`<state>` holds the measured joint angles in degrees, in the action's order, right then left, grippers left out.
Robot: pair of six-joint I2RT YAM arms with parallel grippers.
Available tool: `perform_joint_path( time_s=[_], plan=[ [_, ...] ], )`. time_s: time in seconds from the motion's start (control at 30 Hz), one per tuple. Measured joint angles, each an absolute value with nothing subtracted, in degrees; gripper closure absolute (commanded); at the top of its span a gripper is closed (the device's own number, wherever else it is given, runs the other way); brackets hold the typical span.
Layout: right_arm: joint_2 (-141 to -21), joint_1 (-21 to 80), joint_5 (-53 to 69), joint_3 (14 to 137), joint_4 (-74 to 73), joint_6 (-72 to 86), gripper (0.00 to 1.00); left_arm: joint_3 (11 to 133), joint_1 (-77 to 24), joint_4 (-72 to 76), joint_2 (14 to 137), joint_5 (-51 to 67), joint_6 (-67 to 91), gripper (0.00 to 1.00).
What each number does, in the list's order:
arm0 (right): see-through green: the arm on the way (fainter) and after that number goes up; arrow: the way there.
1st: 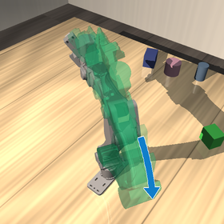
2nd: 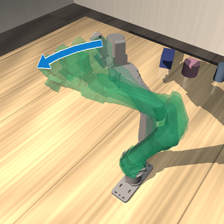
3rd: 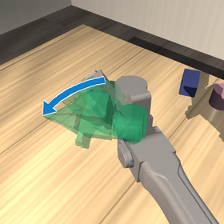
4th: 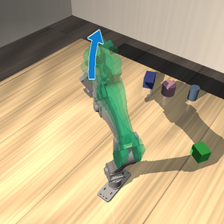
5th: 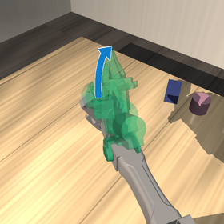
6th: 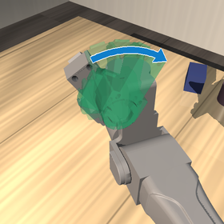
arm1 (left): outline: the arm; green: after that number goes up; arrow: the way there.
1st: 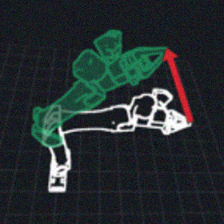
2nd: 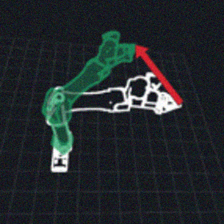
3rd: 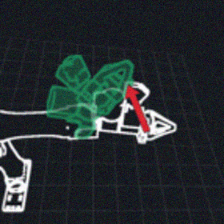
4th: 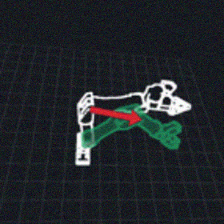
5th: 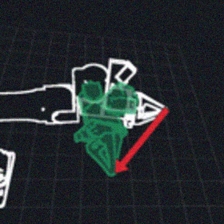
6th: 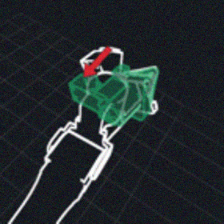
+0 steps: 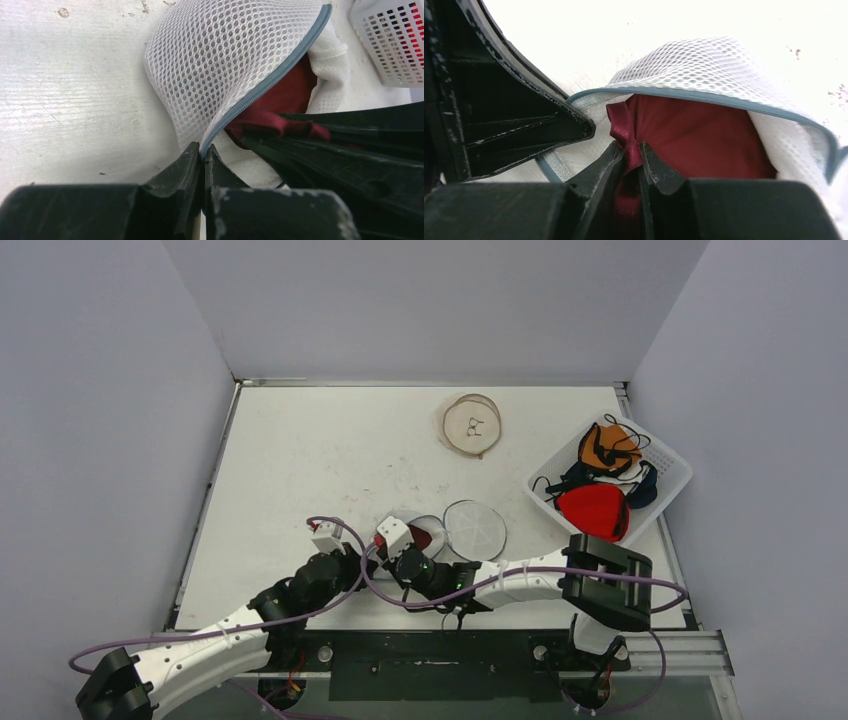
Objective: Unzip the laundry bag and remove the bra
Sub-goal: Pick up the bra from the laundry bag.
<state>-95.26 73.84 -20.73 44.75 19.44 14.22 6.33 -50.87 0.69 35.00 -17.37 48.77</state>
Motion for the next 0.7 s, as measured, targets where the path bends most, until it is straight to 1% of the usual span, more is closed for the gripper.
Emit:
perform_joint_path(
  time_s=[0.13, 0.4, 0.63, 0.67, 0.7],
  plan=[
    [-90.7, 72.7, -19.4, 43.0, 19.2, 16.3, 0.95, 6.3, -50.9, 0.7, 34.7, -17.4, 48.8, 1.0],
    [-79.0, 67.0, -12.4, 36.0, 20.1, 23.4, 0.95, 6.3, -50.9, 2.8, 37.0, -17.6, 48.8, 1.0],
    [-74.3, 59.9, -4.1, 27.9, 25.3, 32.0, 0.94, 6.3, -50.9, 5.9, 40.8, -17.6, 48.8, 1.0],
    [-74.4, 59.5, -3.3, 27.4, 26.0, 32.8, 0.92, 6.3, -50.9, 6.3, 41.3, -17.5, 48.8, 1.0],
    [-74.4, 59.2, -2.6, 27.1, 26.5, 33.4, 0.87, 6.3, -50.9, 6.7, 41.7, -17.5, 48.7, 1.0]
  ],
)
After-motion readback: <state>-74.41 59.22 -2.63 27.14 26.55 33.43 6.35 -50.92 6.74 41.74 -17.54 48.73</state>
